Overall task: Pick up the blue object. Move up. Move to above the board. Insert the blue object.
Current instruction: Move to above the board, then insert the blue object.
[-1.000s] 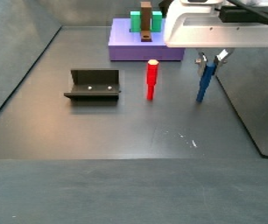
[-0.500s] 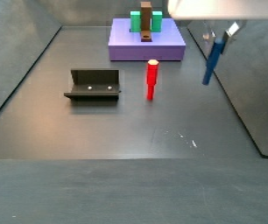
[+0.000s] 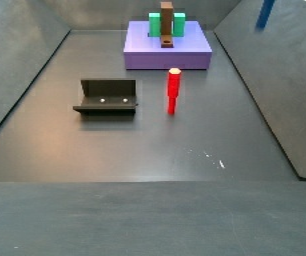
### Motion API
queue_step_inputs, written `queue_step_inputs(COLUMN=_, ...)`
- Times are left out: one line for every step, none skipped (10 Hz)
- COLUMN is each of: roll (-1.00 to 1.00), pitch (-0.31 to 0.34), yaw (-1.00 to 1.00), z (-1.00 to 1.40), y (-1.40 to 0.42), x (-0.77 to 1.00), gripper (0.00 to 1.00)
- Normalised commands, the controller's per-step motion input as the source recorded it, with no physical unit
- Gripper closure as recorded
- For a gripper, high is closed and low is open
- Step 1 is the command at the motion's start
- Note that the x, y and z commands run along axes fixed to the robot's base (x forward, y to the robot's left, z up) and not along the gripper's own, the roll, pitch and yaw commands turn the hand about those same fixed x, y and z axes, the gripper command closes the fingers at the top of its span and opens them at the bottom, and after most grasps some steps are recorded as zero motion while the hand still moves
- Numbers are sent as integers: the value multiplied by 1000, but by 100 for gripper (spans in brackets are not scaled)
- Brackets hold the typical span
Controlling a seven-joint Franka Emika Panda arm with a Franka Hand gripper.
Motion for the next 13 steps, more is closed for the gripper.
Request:
queue_step_inputs(roll=6, pitch=90, yaw=4, z=213, y=-4, x=32, gripper=100)
queue_step_inputs(roll=210, pitch=158, yaw=47, z=179, y=-1400, x=662, gripper=100)
queue_step_inputs(roll=219, pitch=174, yaw=54, z=167, y=-1400, x=657, gripper=100)
queue_step_inputs(roll=208, pitch=199, yaw=53, z=163, y=-1400, x=683, gripper=100)
queue_step_inputs(roll=30, pitch=195, yaw=16, z=169, y=-1400, x=719, gripper=100)
queue_step_inputs(roll=44, pitch=176, yaw=22, z=177, y=-1400, x=713, gripper=100)
queue_step_inputs(roll=41, pitch=159, yaw=14, z=176, y=-1400, x=720, gripper=100)
queue_step_inputs(roll=10, pitch=153, yaw=10, z=179, y=-1400, x=741, gripper=100)
queue_step_inputs(roll=12, pitch=148, yaw=13, z=186, y=-1400, x=775, gripper=100)
queue_step_inputs(roll=32, pitch=152, yaw=16, z=191, y=-1400, x=795, gripper=100)
queue_step_inputs(roll=60, pitch=158, yaw=13, z=88, y=-585, x=398, gripper=100)
queue_step_inputs(roll=63, pitch=142, yaw=8, z=51, y=-271, x=218, gripper=100)
queue_step_inputs(roll=-19, pitch=0, yaw=0, z=0, y=0, x=0, gripper=100)
